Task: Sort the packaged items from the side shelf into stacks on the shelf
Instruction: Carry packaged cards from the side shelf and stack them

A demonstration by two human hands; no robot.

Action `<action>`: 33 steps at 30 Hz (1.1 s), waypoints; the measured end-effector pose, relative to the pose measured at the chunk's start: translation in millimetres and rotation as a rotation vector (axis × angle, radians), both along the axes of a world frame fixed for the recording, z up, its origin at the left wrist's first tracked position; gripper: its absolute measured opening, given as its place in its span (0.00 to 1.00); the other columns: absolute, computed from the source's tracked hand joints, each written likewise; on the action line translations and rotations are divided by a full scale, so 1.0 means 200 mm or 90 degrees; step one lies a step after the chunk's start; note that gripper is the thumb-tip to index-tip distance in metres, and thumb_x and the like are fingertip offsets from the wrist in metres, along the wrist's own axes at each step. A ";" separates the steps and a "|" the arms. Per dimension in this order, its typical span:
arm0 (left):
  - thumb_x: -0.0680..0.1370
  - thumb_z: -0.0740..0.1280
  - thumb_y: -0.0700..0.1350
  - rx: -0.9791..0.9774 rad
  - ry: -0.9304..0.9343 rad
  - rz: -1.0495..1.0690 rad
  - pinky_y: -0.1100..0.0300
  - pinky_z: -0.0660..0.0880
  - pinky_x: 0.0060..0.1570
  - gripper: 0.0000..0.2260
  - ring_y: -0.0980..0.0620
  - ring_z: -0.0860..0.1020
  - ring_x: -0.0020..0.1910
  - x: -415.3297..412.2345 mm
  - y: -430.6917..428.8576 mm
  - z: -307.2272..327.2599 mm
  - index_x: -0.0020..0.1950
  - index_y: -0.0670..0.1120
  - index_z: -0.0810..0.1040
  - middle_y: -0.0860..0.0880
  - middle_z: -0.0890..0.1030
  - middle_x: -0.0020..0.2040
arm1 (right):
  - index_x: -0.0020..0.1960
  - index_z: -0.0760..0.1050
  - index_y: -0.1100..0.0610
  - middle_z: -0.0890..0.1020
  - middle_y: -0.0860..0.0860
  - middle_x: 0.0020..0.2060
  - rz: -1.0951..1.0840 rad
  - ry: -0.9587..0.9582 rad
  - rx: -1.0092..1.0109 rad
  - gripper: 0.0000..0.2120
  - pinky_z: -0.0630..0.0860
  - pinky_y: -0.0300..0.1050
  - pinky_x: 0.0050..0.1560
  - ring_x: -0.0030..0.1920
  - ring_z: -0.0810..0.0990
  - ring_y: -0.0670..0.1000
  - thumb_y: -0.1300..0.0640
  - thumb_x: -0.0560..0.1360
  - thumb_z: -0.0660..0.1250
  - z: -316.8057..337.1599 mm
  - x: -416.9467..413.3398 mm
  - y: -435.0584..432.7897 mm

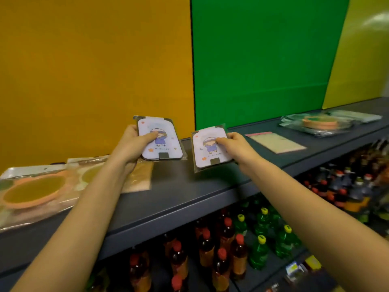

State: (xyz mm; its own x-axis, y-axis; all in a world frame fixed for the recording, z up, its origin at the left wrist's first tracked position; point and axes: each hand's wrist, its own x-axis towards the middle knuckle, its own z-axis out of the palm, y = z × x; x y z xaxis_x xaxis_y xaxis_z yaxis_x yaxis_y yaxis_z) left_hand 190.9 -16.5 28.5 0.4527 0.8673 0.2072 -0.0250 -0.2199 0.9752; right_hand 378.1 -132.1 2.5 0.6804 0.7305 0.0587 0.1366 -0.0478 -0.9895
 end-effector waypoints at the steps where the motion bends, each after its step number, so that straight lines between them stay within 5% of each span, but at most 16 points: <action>1: 0.77 0.64 0.36 -0.008 -0.007 -0.017 0.68 0.77 0.23 0.07 0.61 0.80 0.24 0.09 -0.05 -0.01 0.55 0.41 0.74 0.44 0.79 0.49 | 0.65 0.65 0.61 0.78 0.56 0.53 -0.020 0.001 0.001 0.17 0.73 0.38 0.34 0.37 0.77 0.47 0.59 0.78 0.61 0.00 0.08 -0.07; 5: 0.76 0.65 0.37 -0.042 0.013 -0.082 0.66 0.78 0.24 0.10 0.54 0.80 0.34 0.47 -0.27 -0.05 0.57 0.40 0.75 0.42 0.79 0.51 | 0.60 0.67 0.59 0.77 0.57 0.57 -0.103 -0.004 -0.001 0.13 0.72 0.44 0.44 0.47 0.76 0.52 0.59 0.76 0.62 0.01 0.40 -0.39; 7: 0.75 0.66 0.37 -0.062 0.018 -0.114 0.66 0.77 0.24 0.04 0.54 0.81 0.32 0.66 -0.39 -0.06 0.49 0.43 0.75 0.44 0.80 0.47 | 0.61 0.68 0.59 0.77 0.57 0.57 -0.128 -0.006 -0.002 0.15 0.71 0.44 0.41 0.47 0.76 0.52 0.58 0.76 0.62 0.01 0.56 -0.54; 13: 0.75 0.64 0.34 -0.096 0.006 -0.179 0.65 0.78 0.24 0.07 0.58 0.81 0.25 1.16 -0.70 -0.09 0.52 0.41 0.75 0.46 0.81 0.40 | 0.57 0.73 0.59 0.79 0.52 0.47 -0.146 -0.036 -0.002 0.09 0.72 0.41 0.37 0.40 0.76 0.48 0.60 0.77 0.62 0.02 0.99 -0.95; 16: 0.75 0.64 0.34 -0.118 -0.016 -0.194 0.65 0.77 0.24 0.09 0.58 0.82 0.26 1.39 -0.81 -0.12 0.55 0.39 0.75 0.44 0.81 0.44 | 0.57 0.72 0.59 0.77 0.48 0.42 -0.145 -0.044 -0.006 0.09 0.72 0.40 0.37 0.39 0.76 0.47 0.60 0.77 0.61 0.03 1.20 -1.14; 20: 0.76 0.61 0.34 -0.132 0.006 -0.196 0.64 0.77 0.23 0.18 0.50 0.81 0.36 1.68 -0.91 -0.14 0.66 0.36 0.68 0.38 0.80 0.57 | 0.61 0.71 0.61 0.79 0.58 0.56 -0.182 -0.049 -0.030 0.14 0.71 0.46 0.45 0.45 0.76 0.53 0.59 0.77 0.62 0.02 1.48 -1.33; 28: 0.76 0.56 0.32 -0.066 0.053 -0.244 0.65 0.77 0.26 0.08 0.57 0.80 0.24 2.24 -1.06 -0.02 0.42 0.40 0.73 0.44 0.79 0.38 | 0.62 0.71 0.64 0.76 0.58 0.50 -0.240 -0.024 -0.016 0.17 0.69 0.46 0.40 0.45 0.74 0.55 0.59 0.76 0.63 0.02 2.00 -1.53; 33: 0.76 0.59 0.32 -0.046 0.080 -0.242 0.60 0.80 0.33 0.05 0.52 0.81 0.30 2.65 -1.01 0.02 0.45 0.37 0.74 0.43 0.80 0.37 | 0.62 0.72 0.66 0.78 0.65 0.59 -0.244 -0.046 -0.001 0.18 0.71 0.47 0.43 0.46 0.76 0.55 0.59 0.75 0.64 0.02 2.37 -1.52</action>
State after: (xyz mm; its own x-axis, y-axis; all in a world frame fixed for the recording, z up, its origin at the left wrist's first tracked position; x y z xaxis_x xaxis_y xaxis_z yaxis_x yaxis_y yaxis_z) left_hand 720.8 -218.0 32.3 0.7618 0.6435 0.0747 0.0294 -0.1496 0.9883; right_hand 851.4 -435.3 7.1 0.8980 0.4245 0.1156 0.1782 -0.1108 -0.9777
